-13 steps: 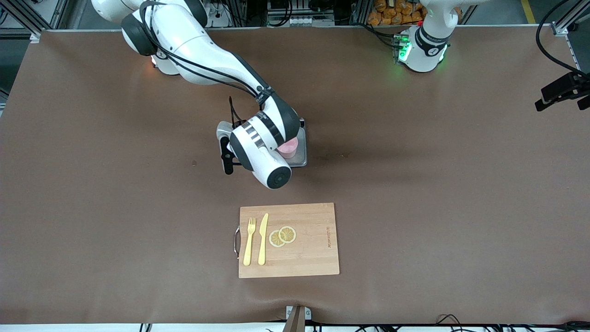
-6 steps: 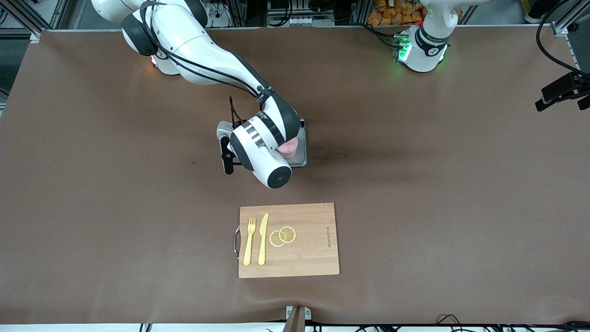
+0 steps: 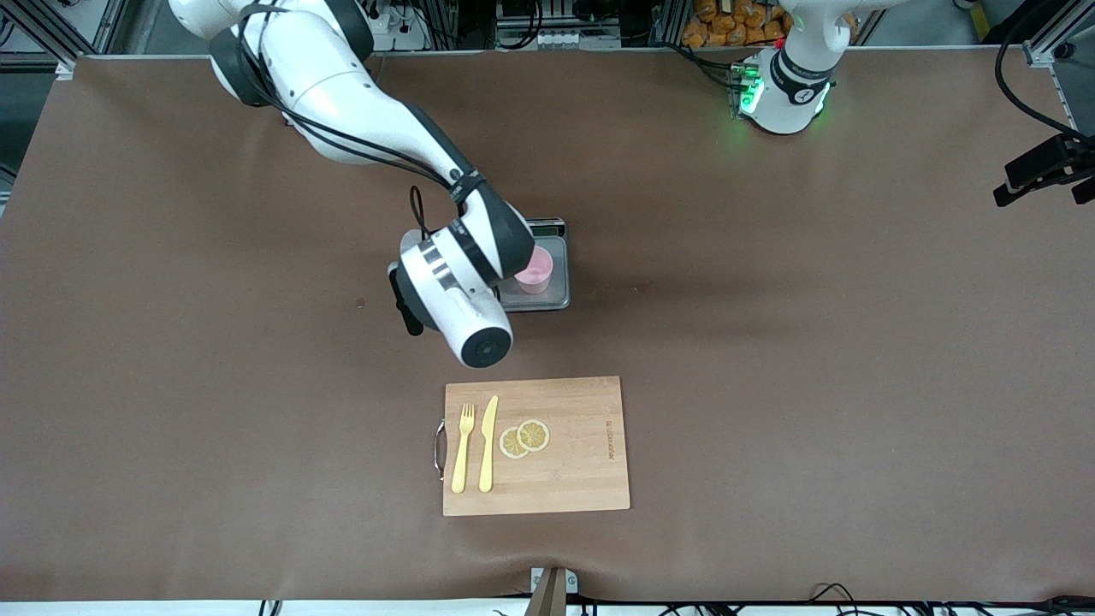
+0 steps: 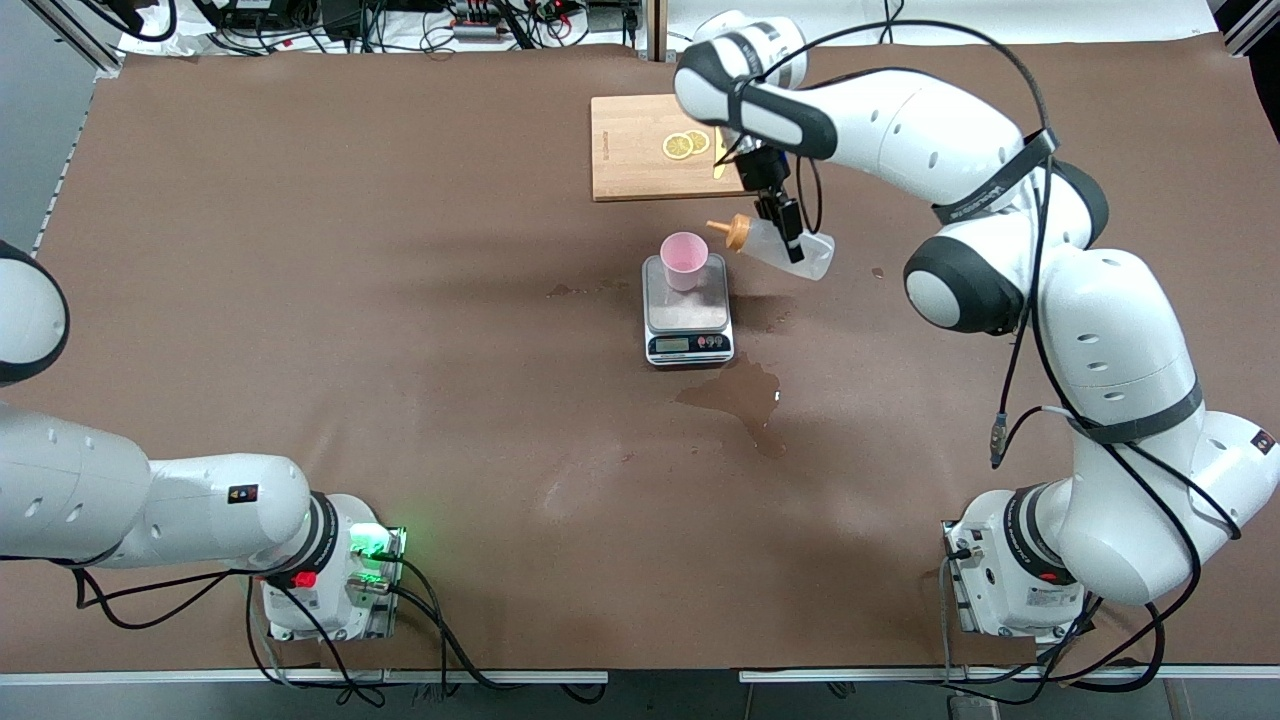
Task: Add sauce to pink cup with both arms
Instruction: 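Carry the sauce bottle back to its starting spot with the right gripper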
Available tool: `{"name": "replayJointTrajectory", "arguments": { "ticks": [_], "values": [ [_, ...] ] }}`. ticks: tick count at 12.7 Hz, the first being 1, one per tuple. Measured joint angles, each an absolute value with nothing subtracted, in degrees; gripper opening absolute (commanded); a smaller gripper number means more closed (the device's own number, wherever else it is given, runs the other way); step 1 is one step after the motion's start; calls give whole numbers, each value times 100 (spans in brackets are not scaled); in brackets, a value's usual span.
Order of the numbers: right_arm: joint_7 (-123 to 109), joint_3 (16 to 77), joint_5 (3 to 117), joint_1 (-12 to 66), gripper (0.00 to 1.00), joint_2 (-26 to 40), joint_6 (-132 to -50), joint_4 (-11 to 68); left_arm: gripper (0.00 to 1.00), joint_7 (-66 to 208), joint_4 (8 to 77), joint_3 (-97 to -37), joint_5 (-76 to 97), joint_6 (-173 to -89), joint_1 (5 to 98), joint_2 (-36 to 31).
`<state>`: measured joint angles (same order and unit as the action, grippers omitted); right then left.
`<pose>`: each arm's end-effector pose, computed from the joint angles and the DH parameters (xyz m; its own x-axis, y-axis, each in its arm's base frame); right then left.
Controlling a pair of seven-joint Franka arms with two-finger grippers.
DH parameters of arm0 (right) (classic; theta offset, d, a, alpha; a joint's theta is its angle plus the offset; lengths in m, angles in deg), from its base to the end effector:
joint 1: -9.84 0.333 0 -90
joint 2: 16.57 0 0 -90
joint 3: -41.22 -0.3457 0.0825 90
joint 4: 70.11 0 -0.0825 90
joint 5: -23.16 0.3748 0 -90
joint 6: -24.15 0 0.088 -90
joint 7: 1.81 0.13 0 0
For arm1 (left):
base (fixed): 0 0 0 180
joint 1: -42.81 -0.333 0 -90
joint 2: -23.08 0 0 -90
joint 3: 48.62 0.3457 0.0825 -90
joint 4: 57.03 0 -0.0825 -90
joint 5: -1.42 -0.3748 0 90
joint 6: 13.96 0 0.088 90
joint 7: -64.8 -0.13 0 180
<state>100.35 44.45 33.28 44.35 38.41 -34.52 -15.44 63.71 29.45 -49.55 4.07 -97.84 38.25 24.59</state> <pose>0.5479 0.3802 0.2669 0.3683 -0.9286 0.0454 -0.5936 -0.1973 0.7802 0.5243 0.0267 0.6643 0.9991 0.0394 -0.0180 0.0402 -0.9981 0.0460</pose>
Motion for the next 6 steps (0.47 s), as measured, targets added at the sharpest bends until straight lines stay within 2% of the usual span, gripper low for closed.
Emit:
{"name": "replayJointTrajectory", "arguments": {
  "ticks": [6],
  "values": [
    [8343, 4435, 3675, 3892, 30, 3607, -3459, -1558, 100, 6371, 2958, -4954, 407, -9784, 3825, 2459]
  ]
}}
